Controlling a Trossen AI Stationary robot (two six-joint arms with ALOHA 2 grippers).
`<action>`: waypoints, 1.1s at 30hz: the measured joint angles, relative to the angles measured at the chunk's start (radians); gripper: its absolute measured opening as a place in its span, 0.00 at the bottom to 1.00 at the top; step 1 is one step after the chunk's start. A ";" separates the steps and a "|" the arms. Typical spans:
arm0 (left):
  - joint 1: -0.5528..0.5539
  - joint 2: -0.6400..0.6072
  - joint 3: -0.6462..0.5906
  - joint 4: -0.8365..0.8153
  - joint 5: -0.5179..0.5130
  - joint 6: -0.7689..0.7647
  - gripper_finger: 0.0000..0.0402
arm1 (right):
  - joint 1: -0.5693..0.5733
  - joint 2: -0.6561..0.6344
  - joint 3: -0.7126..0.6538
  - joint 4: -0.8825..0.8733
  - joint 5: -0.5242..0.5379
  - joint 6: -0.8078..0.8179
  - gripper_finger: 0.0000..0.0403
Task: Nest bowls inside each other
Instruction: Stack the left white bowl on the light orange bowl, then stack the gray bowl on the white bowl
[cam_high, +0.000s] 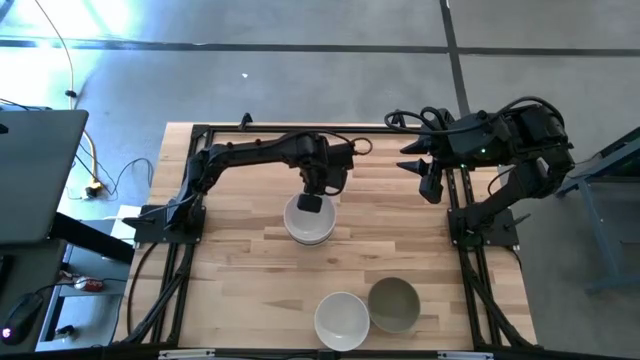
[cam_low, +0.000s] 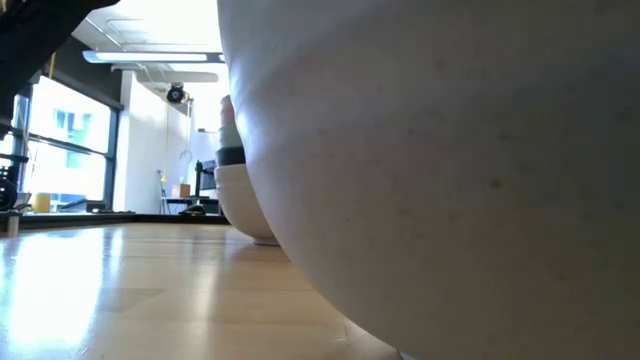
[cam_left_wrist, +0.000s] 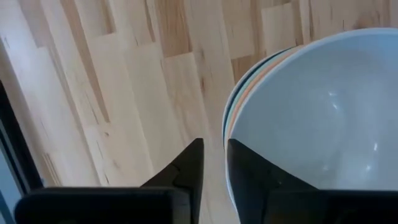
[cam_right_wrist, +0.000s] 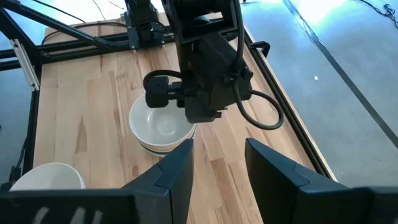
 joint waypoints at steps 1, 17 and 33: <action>0.000 0.000 0.007 -0.007 0.000 0.000 0.17 | 0.000 0.000 0.000 0.000 0.000 0.000 0.34; -0.083 -0.158 0.087 -0.133 0.011 -0.111 0.39 | -0.001 -0.006 -0.046 0.001 -0.101 0.072 0.34; -0.181 -0.437 0.017 -0.090 -0.024 -0.314 0.45 | 0.013 -0.098 -0.446 0.003 -0.268 0.169 0.34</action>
